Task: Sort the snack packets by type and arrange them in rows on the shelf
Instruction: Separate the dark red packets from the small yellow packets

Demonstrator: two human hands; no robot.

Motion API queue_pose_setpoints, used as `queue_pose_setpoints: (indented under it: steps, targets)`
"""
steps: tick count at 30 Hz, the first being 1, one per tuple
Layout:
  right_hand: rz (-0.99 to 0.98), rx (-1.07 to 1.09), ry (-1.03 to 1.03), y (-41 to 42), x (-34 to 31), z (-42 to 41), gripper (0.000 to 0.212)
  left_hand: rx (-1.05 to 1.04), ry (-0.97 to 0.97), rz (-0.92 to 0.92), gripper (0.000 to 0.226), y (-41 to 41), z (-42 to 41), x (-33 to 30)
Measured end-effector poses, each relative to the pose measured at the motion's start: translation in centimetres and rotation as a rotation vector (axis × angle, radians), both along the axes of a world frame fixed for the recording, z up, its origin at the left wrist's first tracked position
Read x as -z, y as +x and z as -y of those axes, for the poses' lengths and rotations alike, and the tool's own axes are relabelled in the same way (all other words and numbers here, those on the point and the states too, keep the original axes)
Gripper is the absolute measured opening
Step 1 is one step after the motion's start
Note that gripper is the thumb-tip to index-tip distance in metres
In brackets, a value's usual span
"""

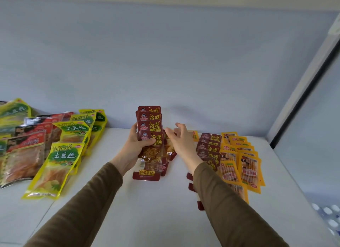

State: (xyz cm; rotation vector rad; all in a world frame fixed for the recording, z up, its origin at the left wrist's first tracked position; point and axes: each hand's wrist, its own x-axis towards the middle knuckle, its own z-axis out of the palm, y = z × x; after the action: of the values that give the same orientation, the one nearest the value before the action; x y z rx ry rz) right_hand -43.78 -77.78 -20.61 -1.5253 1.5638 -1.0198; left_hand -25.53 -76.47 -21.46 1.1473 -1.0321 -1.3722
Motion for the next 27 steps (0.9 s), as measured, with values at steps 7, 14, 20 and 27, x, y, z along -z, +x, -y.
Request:
queue_pose_setpoints:
  steps: [7,14,20,27]
  targets:
    - [0.443,-0.139,0.263,5.2,0.0,-0.5,0.025,-0.071,-0.008,0.014,0.089,4.2,-1.3,-0.8]
    - [0.648,-0.072,0.321,11.3,1.2,-2.0,0.02,-0.087,0.062,0.028,0.088,7.8,-2.8,-0.8]
    - [0.667,-0.086,0.374,15.4,1.1,-2.6,0.023,-0.155,0.14,0.112,0.087,10.8,-3.0,-0.4]
    - [0.364,-0.056,0.181,17.9,1.3,-2.8,0.045,-0.174,0.084,0.338,0.079,13.2,-1.7,-1.8]
